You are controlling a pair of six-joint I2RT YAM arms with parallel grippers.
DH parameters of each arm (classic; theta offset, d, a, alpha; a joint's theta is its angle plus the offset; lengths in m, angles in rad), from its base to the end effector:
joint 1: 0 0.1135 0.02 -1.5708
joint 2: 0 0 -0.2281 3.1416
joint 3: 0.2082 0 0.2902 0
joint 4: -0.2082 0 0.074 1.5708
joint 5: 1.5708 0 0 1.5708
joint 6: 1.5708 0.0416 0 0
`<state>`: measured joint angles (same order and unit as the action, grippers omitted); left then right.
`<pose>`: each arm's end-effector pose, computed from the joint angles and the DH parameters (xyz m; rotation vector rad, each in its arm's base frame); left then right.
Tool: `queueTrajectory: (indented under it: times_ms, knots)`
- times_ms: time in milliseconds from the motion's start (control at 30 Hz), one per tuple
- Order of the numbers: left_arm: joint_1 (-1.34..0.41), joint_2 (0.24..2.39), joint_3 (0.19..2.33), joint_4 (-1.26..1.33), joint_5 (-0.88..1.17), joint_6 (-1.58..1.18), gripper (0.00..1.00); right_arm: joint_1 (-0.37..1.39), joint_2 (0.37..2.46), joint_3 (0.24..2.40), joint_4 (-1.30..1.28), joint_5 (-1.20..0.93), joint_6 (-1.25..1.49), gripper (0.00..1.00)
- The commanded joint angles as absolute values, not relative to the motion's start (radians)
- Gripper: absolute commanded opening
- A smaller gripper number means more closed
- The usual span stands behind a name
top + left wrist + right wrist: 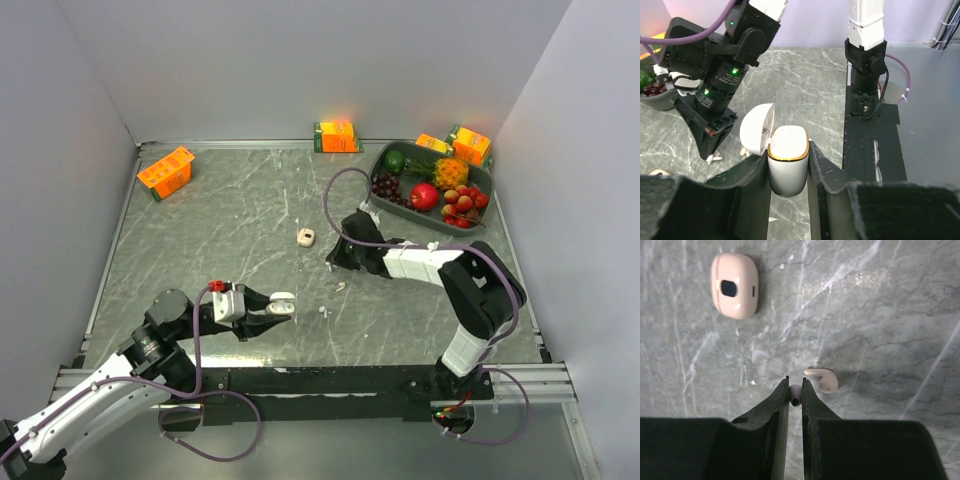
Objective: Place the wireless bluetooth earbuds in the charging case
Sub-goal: Pick up the earbud from the center of the board.
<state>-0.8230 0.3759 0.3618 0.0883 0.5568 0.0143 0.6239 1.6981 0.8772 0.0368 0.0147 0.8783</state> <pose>0.1210 -0.1628 0.2613 1.0543 1.2086 -1.0523 0.2992 0.2146 0.0912 0.3209 2.4495 0.6863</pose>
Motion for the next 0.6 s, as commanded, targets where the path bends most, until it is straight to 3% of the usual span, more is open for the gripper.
queueTrajectory:
  times_ms: [0, 167, 567]
  knots:
    - [-0.827, 0.356, 0.361, 0.117, 0.538, 0.008, 0.01, 0.612, 1.565, 0.827, 0.164, -0.023, 0.893, 0.0]
    - [-0.827, 0.359, 0.35, 0.15, 0.523, 0.008, 0.01, 0.614, 1.471, 0.79, 0.249, -0.087, 0.844, 0.0]
    - [-0.827, 0.351, 0.338, 0.212, 0.483, -0.1, 0.01, 0.584, 1.618, 0.778, 0.247, 0.077, 1.023, 0.0]
